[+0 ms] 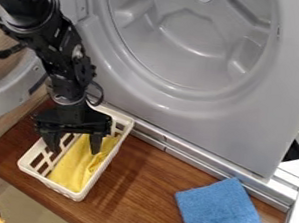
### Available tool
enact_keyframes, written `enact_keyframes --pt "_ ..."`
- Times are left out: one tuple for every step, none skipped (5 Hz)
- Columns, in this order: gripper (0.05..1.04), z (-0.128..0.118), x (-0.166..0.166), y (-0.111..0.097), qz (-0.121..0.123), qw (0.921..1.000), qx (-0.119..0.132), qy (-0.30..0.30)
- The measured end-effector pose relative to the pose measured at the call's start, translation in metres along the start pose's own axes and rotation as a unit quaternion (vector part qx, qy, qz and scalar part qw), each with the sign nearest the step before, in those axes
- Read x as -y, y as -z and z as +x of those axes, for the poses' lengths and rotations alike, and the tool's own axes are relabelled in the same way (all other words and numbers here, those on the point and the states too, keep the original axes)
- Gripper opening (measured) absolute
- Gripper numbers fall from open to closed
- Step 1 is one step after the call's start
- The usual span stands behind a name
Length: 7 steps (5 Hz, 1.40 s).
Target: Put the yellow towel into the washer
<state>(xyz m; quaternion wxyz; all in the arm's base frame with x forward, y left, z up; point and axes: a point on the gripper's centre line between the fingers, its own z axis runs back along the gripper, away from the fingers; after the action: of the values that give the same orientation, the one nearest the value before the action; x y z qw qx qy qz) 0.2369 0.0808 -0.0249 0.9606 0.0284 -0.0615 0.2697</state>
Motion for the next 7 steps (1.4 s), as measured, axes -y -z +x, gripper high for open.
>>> enact_keyframes --pt "1.000 -0.002 0.002 0.012 0.009 0.9999 0.009 0.010" --pt "0.968 -0.005 0.002 0.026 0.011 0.9998 0.009 0.014" --pt "0.692 -0.007 0.001 0.035 0.024 0.9995 0.019 0.011" --pt "0.383 -0.010 -0.002 0.036 0.026 0.9993 0.025 -0.003" --pt "0.162 -0.010 -0.003 0.032 0.026 0.9992 0.026 -0.015" --pt "0.060 -0.011 -0.004 0.028 0.028 0.9991 0.027 -0.018" --pt "0.050 -0.009 -0.003 0.020 0.024 0.9989 0.031 -0.026"
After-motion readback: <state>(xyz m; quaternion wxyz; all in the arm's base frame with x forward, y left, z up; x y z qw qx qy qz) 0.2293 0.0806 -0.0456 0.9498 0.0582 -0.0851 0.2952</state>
